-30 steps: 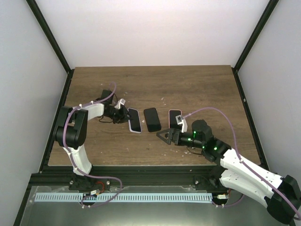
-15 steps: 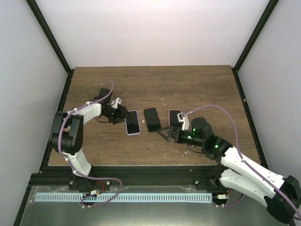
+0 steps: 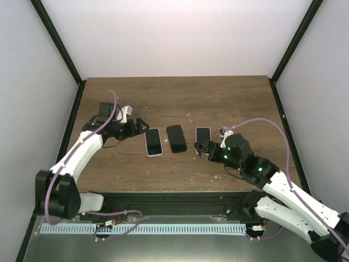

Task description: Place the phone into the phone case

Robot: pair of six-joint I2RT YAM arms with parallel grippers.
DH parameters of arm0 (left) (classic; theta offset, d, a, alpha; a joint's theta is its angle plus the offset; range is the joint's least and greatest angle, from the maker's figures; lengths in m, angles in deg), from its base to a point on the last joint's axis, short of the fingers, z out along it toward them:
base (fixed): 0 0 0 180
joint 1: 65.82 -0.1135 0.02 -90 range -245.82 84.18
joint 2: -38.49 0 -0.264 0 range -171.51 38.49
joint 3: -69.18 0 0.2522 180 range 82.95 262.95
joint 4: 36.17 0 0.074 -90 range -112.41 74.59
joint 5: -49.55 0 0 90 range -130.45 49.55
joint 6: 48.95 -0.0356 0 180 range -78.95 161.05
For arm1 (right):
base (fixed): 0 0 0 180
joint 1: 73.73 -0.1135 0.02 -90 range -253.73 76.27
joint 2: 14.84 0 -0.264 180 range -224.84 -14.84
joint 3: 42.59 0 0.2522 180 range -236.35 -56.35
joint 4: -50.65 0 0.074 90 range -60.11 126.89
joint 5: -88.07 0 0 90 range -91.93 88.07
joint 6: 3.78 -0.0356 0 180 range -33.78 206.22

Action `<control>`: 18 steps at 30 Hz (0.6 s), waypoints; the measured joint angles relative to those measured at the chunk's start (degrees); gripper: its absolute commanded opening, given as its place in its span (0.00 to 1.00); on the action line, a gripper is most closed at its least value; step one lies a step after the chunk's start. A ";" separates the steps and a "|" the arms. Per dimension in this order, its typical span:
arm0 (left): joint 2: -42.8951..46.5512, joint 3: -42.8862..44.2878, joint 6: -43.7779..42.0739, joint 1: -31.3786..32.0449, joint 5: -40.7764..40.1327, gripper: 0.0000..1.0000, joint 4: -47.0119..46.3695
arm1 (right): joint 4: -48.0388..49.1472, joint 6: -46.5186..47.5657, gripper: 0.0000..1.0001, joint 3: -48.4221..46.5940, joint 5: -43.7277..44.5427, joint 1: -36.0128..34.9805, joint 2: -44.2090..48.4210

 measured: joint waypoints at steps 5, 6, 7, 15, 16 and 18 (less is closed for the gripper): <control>10.75 -2.16 -1.90 0.00 1.49 1.00 1.07 | -8.57 -0.17 1.00 -6.12 7.10 0.11 0.07; 12.85 -2.49 -2.19 0.00 1.99 1.00 1.18 | -10.14 -0.04 1.00 -8.07 8.33 0.11 0.09; 15.10 -2.75 -2.40 0.00 2.40 1.00 1.36 | -11.02 0.11 1.00 -9.60 9.14 0.11 0.15; 30.12 -2.86 -1.49 0.02 6.73 1.00 1.33 | -13.92 2.95 1.00 -17.97 11.96 0.11 2.67; 30.82 -2.86 -1.14 0.02 7.39 1.00 1.25 | -14.03 3.37 1.00 -18.29 11.98 0.11 2.82; 32.09 -2.86 -0.04 0.02 9.31 1.00 0.90 | -14.27 4.07 1.00 -19.04 11.98 0.11 3.08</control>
